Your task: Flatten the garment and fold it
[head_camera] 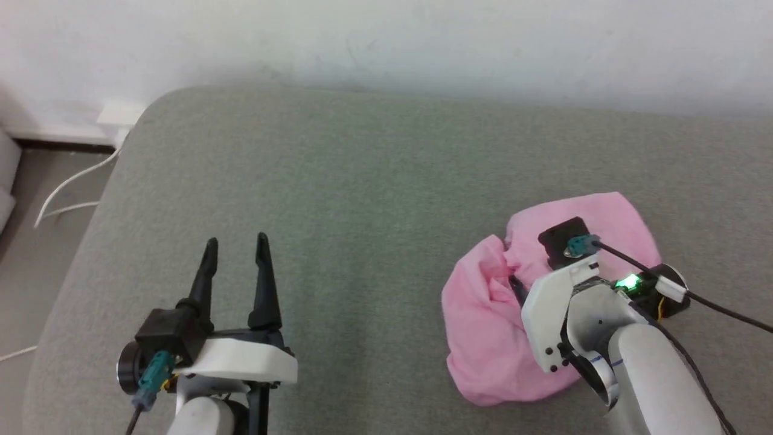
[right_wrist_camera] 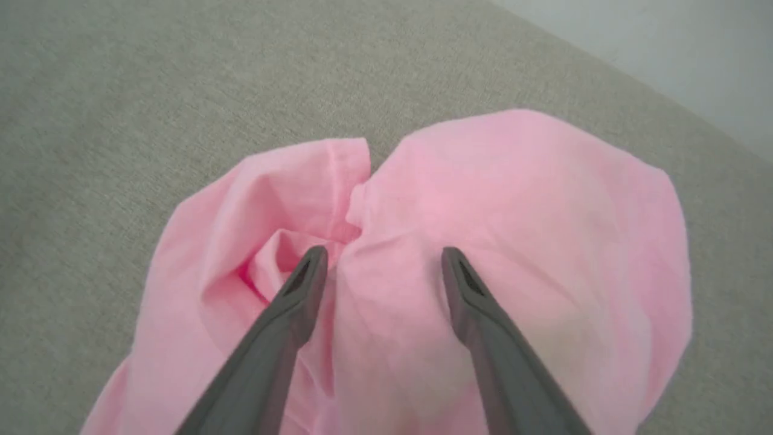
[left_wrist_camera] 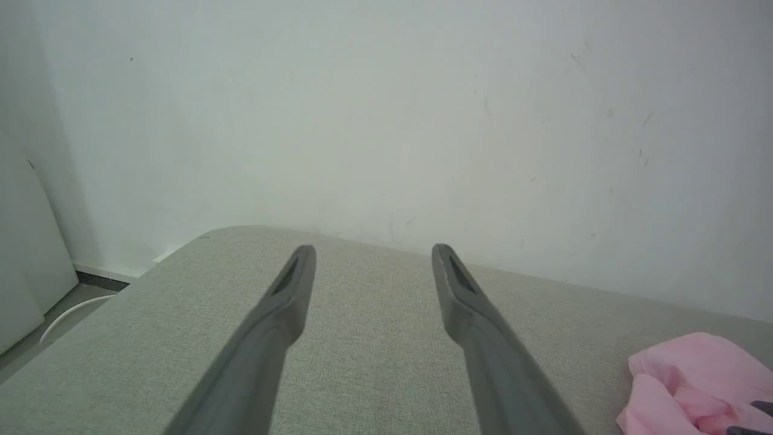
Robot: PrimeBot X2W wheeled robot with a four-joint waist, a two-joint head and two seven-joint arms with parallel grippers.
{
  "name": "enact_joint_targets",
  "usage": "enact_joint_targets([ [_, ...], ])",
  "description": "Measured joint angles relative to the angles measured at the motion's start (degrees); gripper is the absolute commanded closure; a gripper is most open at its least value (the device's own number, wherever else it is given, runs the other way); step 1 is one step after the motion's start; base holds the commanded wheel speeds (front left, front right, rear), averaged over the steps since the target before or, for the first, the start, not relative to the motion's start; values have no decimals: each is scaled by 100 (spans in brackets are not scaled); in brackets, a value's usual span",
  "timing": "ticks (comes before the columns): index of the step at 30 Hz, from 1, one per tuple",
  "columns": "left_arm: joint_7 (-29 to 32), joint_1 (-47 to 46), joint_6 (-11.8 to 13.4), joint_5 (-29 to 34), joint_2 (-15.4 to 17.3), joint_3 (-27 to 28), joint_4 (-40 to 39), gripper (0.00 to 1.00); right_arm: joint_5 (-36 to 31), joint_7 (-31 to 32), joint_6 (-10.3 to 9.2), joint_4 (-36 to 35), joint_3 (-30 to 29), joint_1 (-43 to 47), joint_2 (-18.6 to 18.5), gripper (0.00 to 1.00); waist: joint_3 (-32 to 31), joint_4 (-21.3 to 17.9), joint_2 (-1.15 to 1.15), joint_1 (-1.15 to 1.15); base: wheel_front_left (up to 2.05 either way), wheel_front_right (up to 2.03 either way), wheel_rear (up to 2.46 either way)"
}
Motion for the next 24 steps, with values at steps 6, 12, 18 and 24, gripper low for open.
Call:
enact_joint_targets([
  [6, 0, -3, -260, 222, -250, 187, 122, 0, -174, 655, 0, -20, 36, -42, -92, 100, 142, 274, 0, 0, 0, 0, 0],
  [12, 0, -3, -467, 312, -377, 328, 286, 0, 85, 259, -1, -477, 52, -97, -99, 100, 147, 342, 0, 0, 0, 0, 0],
  [18, 0, -10, -609, 398, -454, 466, 344, 0, 1095, -512, -1, -1092, 581, -776, 21, 100, 65, 237, 0, 0, 0, 0, 0],
  [24, 0, -25, -661, 523, -486, 515, 359, 0, 1845, -931, 0, -1304, 480, -1084, 56, 100, -26, 125, 0, -1, 0, 0, 0],
])
